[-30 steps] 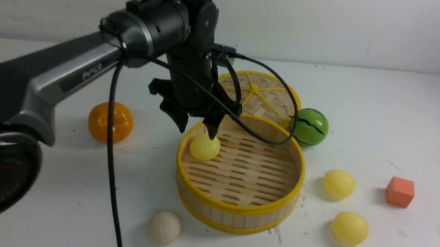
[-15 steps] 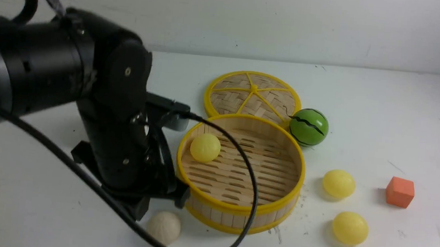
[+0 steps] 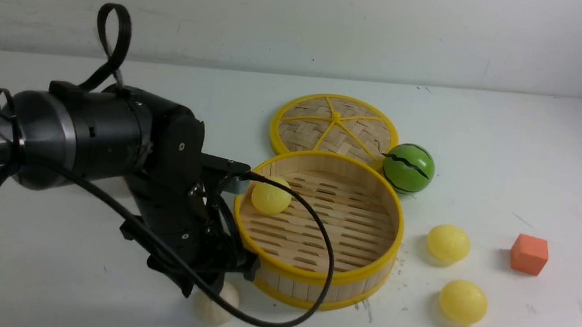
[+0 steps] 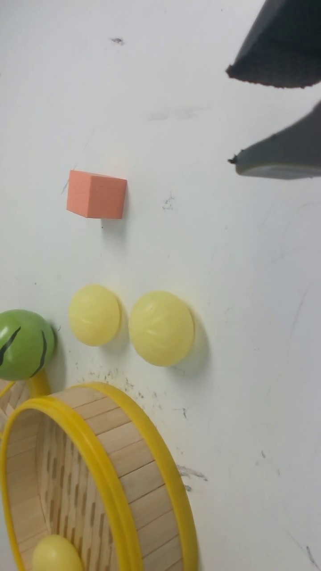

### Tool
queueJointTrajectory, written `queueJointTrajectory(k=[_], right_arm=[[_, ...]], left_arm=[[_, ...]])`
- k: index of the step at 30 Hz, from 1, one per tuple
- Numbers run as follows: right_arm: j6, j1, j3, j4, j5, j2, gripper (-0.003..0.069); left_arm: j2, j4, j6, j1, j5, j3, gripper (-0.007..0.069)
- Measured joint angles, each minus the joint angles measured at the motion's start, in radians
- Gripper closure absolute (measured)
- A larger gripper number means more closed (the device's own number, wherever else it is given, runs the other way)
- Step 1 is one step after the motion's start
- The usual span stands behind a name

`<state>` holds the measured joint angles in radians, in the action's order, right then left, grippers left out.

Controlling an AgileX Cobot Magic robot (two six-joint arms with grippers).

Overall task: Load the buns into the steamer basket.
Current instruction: Use the left arm to grab a steamed stuffed bun

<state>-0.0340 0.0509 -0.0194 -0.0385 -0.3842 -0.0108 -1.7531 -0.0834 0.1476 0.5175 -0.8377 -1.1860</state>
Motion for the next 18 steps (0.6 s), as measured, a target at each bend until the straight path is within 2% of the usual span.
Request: queueJointTrajectory(k=[5,12,18], right_arm=[[0.0,0.0,0.0,0.0,0.0,0.0,0.042],[0.0,0.0,0.0,0.0,0.0,0.0,0.042],[0.0,0.0,0.0,0.0,0.0,0.0,0.042]], left_arm=[[-0.014,-0.034,-0.055,0.0,0.055,0.0,0.0338],[-0.054,-0.018,-0.064,-0.001,0.089,0.0,0.0378],[-0.08,0.001,-0.067,-0.001,0.095,0.0,0.0383]])
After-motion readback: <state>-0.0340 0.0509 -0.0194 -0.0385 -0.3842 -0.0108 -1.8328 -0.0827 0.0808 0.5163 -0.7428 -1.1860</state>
